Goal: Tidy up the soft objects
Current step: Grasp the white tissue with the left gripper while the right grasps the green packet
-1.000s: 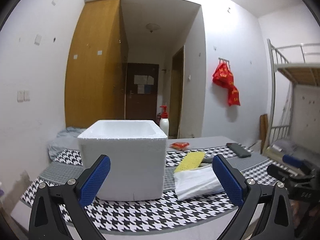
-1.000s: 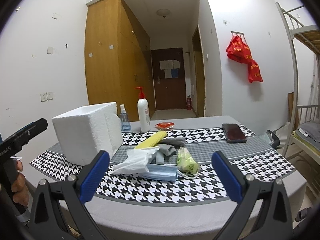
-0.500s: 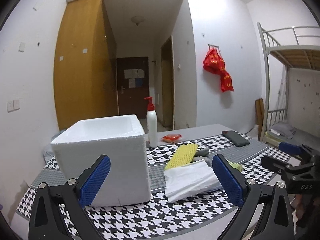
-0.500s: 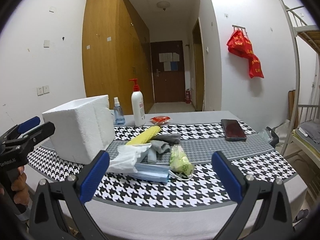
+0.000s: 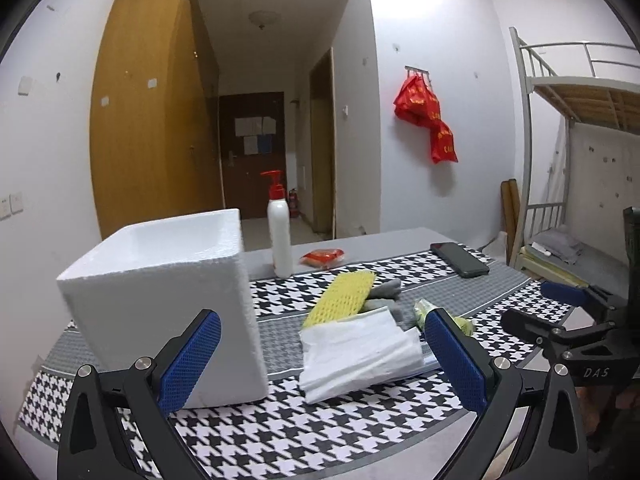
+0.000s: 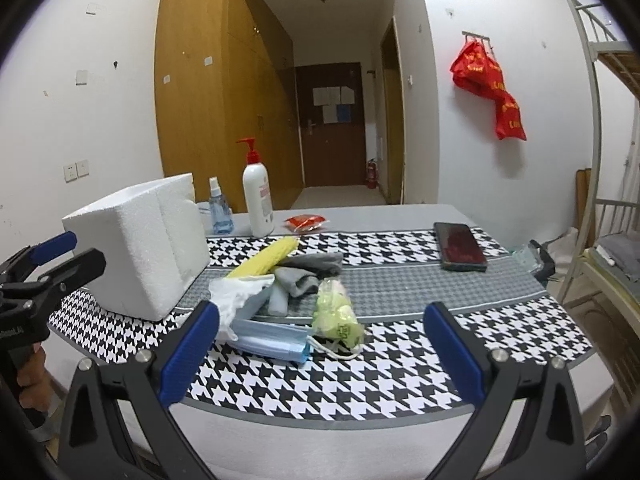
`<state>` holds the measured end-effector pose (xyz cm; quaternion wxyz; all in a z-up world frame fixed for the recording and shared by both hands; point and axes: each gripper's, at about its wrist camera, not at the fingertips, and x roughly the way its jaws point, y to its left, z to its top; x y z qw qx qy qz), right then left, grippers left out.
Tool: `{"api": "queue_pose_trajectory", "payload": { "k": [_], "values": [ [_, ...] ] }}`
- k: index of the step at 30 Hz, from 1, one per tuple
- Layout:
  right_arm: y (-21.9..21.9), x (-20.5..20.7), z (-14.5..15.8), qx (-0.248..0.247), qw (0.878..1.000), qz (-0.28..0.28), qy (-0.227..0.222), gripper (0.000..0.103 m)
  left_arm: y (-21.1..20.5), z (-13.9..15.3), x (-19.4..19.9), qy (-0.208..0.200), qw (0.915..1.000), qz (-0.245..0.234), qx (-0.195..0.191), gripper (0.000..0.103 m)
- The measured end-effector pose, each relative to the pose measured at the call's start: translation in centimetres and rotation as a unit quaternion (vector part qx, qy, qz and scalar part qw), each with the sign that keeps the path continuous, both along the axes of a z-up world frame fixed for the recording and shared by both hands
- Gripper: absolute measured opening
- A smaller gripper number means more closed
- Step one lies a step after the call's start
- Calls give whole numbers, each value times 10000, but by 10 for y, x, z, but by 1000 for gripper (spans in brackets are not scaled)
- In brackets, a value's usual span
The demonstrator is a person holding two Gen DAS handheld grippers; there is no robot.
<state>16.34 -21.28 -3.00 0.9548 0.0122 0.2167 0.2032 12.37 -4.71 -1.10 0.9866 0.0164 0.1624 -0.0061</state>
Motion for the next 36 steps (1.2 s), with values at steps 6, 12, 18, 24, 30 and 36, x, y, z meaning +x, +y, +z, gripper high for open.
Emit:
{"api": "queue_pose_trajectory", "payload": {
  "k": [6, 12, 18, 24, 30, 36],
  "values": [
    [-5, 16, -5, 142, 9996, -158, 208, 103, -2, 2, 10, -150, 9998, -26, 99, 102],
    [3, 25, -7, -145, 9993, -270, 221, 103, -11, -6, 26, 26, 9990, -341, 278, 102],
    [4, 39, -10, -156, 9989, 63, 428, 103, -19, -16, 44, 419, 9968, -613, 292, 102],
    [9, 54, -16, -537, 9970, 61, 556, 103, -25, -25, 59, 782, 9938, -730, 318, 102],
    [9, 62, -22, -458, 9957, 222, 774, 103, -26, -35, 72, 1067, 9912, -729, 304, 102],
    [3, 70, -24, -122, 9956, 329, 873, 103, -30, -36, 75, 979, 9915, -771, 378, 102]
  ]
}}
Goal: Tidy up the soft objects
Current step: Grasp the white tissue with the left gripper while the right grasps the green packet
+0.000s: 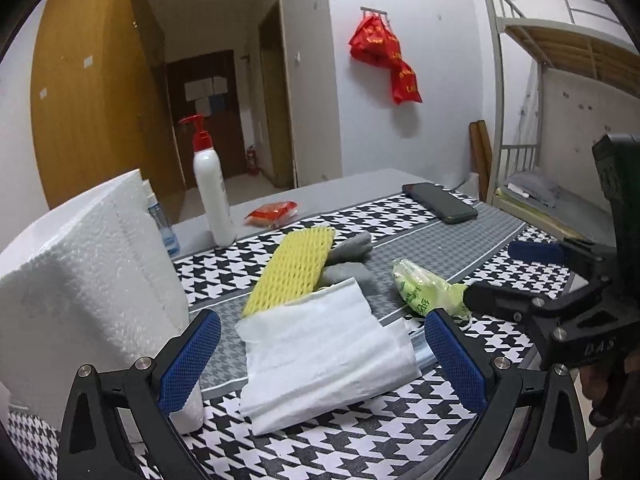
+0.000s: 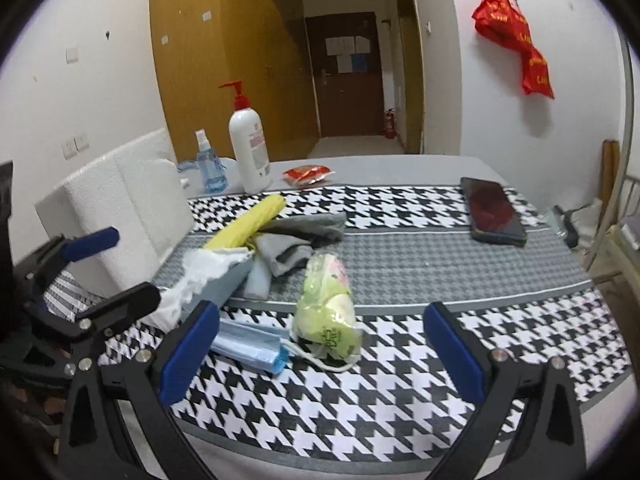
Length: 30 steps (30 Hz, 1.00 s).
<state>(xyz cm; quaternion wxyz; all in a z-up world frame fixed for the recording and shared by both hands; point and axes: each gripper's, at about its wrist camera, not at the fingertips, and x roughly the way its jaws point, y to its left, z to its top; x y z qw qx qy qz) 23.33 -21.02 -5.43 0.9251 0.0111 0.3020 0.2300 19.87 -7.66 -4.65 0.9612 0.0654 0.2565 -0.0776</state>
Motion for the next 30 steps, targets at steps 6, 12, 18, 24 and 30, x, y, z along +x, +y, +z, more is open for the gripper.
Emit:
{"api": "queue_pose_trajectory", "payload": {
  "k": [6, 12, 18, 24, 30],
  "values": [
    [1, 8, -4, -264, 9995, -154, 27, 103, -1, -8, 11, 239, 9997, -25, -39, 101],
    [5, 16, -7, -346, 9993, 5, 159, 103, 3, -16, 21, 586, 9981, 63, -172, 90],
    [12, 26, -14, -424, 9981, 158, 414, 103, 1, -23, 23, 702, 9973, 63, -222, 74],
    [16, 33, -20, -582, 9963, 175, 603, 103, 4, -30, 25, 916, 9952, 52, -335, 56],
    [19, 41, -27, -601, 9947, 276, 792, 97, 6, -33, 27, 1082, 9933, 8, -404, 42]
  ]
}}
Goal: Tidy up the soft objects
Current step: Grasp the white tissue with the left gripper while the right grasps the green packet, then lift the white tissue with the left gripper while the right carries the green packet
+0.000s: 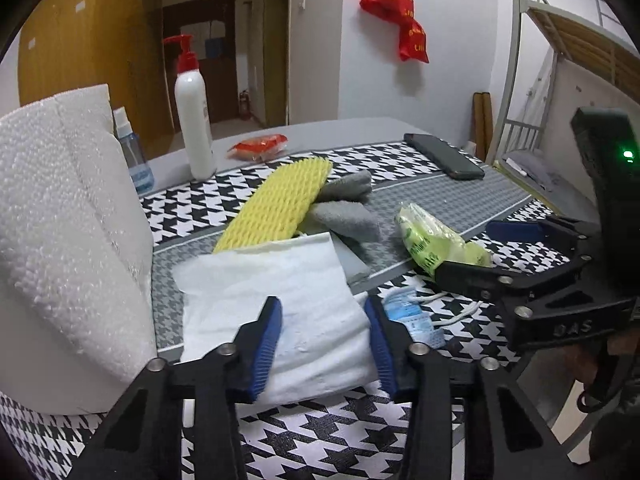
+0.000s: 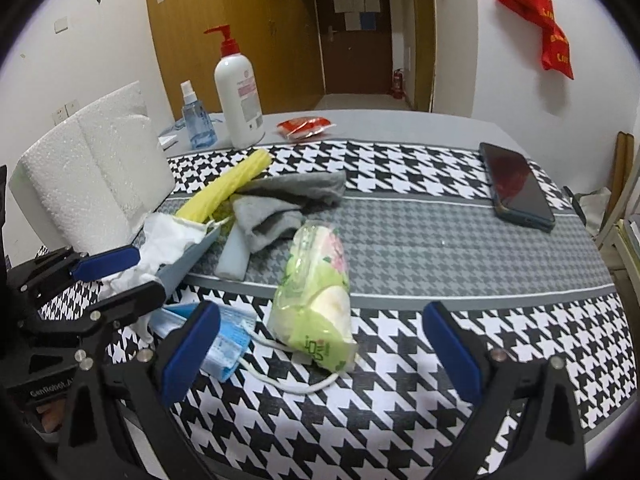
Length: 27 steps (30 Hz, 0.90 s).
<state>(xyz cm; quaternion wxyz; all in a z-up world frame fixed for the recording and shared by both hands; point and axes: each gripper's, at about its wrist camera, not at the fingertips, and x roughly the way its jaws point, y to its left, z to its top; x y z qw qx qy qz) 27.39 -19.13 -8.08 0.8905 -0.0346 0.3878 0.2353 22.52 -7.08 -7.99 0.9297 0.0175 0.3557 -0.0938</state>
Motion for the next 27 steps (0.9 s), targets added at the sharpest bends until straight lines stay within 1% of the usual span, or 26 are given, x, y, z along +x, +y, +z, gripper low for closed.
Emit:
{"api": "queue_pose_trajectory", "payload": {
  "k": [2, 4, 5, 6, 8, 9, 10, 12, 15, 27],
  "values": [
    [0, 3, -4, -9, 10000, -11, 96, 93, 1, 1, -2, -7, 10000, 27, -43, 40],
    [1, 5, -5, -9, 9999, 5, 137, 90, 2, 1, -2, 23, 10000, 10, -83, 34],
    [2, 6, -6, 0, 9999, 15, 156, 86, 3, 1, -2, 40, 9999, 9, -109, 33],
    [3, 6, -7, 8, 9998, 39, 195, 80, 3, 1, -2, 51, 9999, -12, -134, 30],
    [5, 8, -9, -3, 9996, 86, 273, 73, 3, 1, -2, 50, 9999, -46, -152, 26],
    [7, 9, -11, -28, 9995, 112, 298, 67, 3, 1, -3, 38, 9999, -60, -157, 24],
    [8, 10, -13, -51, 9993, 147, 346, 63, 3, 1, -3, 26, 9999, -67, -155, 23],
    [10, 9, -14, -110, 9994, 150, 307, 53, 4, 2, -4, 7, 9999, -78, -149, 22],
    [9, 8, -13, -80, 9993, 140, 336, 46, 5, 3, -6, -37, 9999, -80, -144, 19],
    [-2, -3, 4, 49, 9999, 118, 49, 39, 9, 24, -17, -411, 9990, -62, -180, 17]
  ]
}}
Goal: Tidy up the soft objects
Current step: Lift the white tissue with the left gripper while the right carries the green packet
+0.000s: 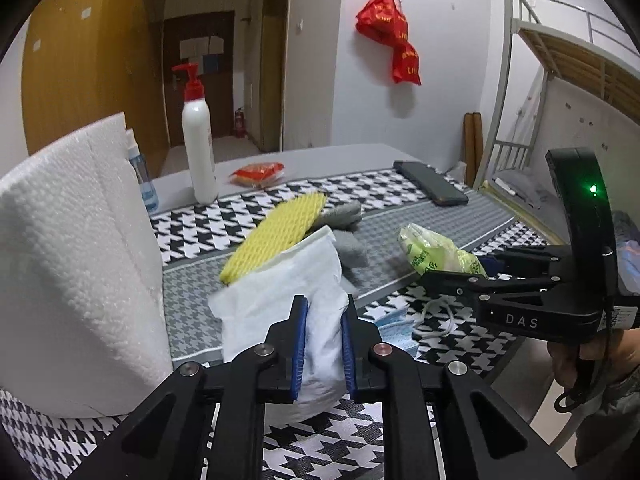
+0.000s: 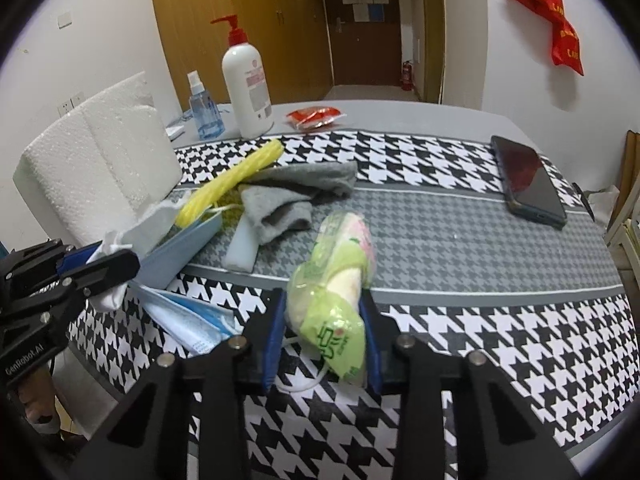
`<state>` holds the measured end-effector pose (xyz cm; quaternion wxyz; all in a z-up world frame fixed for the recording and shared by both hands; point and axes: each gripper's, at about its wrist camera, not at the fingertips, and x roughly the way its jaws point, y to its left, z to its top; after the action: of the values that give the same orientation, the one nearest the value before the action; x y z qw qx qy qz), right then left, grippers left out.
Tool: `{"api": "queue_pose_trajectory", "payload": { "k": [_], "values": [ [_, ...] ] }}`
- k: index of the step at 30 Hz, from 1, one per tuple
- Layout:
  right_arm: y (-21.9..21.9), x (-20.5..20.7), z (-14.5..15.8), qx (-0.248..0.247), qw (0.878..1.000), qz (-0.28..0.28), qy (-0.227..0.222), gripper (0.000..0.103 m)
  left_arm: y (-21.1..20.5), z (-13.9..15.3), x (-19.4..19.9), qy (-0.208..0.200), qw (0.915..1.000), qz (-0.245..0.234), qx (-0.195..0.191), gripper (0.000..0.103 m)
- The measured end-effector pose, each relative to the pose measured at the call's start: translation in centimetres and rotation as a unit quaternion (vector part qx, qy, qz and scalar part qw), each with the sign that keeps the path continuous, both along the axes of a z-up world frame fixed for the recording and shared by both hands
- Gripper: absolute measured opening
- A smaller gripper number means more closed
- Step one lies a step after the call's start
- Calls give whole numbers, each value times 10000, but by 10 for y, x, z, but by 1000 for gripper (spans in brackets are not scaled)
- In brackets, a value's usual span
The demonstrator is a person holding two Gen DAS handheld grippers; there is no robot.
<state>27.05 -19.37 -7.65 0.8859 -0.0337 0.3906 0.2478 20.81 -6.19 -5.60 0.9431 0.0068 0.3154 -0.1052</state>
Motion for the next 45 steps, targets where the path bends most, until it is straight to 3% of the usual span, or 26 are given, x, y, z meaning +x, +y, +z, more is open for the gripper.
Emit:
{"api": "queue_pose_trajectory", "payload": {
  "k": [40, 45],
  "values": [
    [-27, -41, 48, 373, 9972, -294, -571, 39, 2, 50, -40, -846, 9963, 81, 105, 17],
    [-25, -46, 54, 408, 9965, -282, -670, 39, 10, 51, -42, -860, 9958, 322, 44, 17]
  ]
}}
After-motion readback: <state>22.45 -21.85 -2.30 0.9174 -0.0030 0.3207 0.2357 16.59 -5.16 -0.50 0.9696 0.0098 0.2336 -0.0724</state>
